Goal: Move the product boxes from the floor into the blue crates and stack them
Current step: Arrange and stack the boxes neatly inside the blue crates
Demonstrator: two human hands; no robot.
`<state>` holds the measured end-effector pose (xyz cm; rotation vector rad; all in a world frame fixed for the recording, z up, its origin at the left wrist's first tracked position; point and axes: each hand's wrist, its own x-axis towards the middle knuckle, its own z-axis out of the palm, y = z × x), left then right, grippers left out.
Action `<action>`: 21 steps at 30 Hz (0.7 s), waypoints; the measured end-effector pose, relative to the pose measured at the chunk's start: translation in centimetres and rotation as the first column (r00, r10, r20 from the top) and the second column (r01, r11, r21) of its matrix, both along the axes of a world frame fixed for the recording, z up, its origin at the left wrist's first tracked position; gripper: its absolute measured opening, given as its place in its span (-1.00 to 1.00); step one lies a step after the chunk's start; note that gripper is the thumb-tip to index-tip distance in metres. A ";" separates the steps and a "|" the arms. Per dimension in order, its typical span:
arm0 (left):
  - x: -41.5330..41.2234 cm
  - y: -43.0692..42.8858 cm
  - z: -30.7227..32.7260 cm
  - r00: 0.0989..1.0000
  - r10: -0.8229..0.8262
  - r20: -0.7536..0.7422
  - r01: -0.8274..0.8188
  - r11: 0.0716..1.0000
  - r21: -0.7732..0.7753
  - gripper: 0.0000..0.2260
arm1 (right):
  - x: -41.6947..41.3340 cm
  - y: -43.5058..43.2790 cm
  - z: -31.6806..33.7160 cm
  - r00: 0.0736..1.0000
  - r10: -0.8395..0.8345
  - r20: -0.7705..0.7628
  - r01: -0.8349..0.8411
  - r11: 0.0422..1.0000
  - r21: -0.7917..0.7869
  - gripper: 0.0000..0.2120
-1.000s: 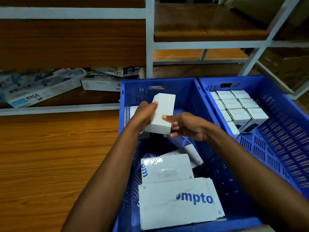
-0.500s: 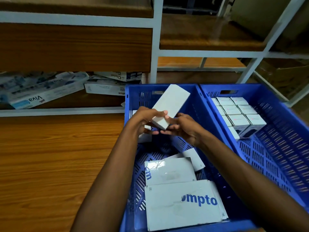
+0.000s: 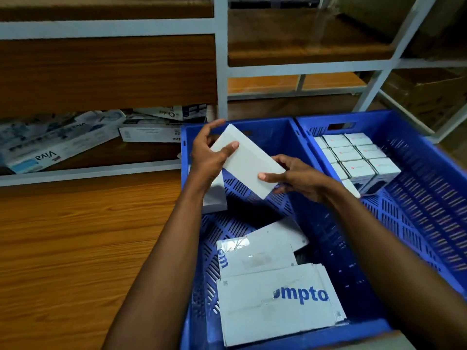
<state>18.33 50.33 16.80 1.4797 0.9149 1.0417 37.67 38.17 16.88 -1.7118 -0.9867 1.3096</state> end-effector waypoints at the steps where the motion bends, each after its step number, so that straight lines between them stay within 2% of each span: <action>1: 0.2 0.1 -0.2 0.995 0.040 -0.097 -0.032 0.996 0.083 -0.57 | -0.3 0.1 0.1 0.999 0.030 -0.027 -0.031 0.999 -0.013 -0.56; 3: 0.6 0.0 -0.5 0.958 0.074 -0.276 -0.013 0.976 0.215 -0.64 | -0.9 0.2 0.1 0.990 0.110 -0.086 -0.115 0.992 -0.050 -0.63; 5: 1.0 0.1 -0.9 0.916 0.050 -0.399 0.060 0.964 0.258 -0.69 | -1.6 -0.1 0.2 0.969 0.179 -0.168 -0.196 0.976 -0.092 -0.66; 7: 1.2 0.2 -1.2 0.867 0.031 -0.498 0.123 0.954 0.274 -0.76 | -2.5 -0.3 0.3 0.959 0.178 -0.219 -0.204 0.974 -0.103 -0.66; 10: 1.0 0.1 -1.0 0.832 0.029 -0.555 0.159 0.945 0.287 -0.72 | -4.1 0.0 0.0 0.976 0.135 -0.168 -0.154 0.983 -0.105 -0.54; 12: 0.6 -0.2 -0.3 0.875 0.013 -0.485 0.123 0.961 0.247 -0.62 | -5.5 0.6 -0.7 0.986 0.080 -0.149 -0.096 0.990 -0.106 -0.52; 14: 0.0 -0.2 0.2 0.923 0.034 -0.383 0.039 0.983 0.181 -0.56 | -7.0 1.2 -1.7 0.981 0.002 -0.192 -0.023 0.994 -0.107 -0.57; 16: -0.5 0.3 -0.1 0.943 0.070 -0.324 -0.048 0.996 0.075 -0.59 | -8.3 1.8 -3.2 0.969 -0.069 -0.239 0.044 0.993 -0.109 -0.53; 18: -0.8 0.7 -1.0 0.923 0.046 -0.381 -0.067 0.997 -0.043 -0.66 | -9.1 2.3 -4.8 0.957 -0.122 -0.264 0.093 0.989 -0.119 -0.42; 21: -0.7 0.8 -2.2 0.769 -0.100 -0.631 0.046 0.994 -0.101 -0.76 | -10.3 2.7 -7.3 0.966 -0.076 -0.248 0.058 0.995 -0.077 -0.44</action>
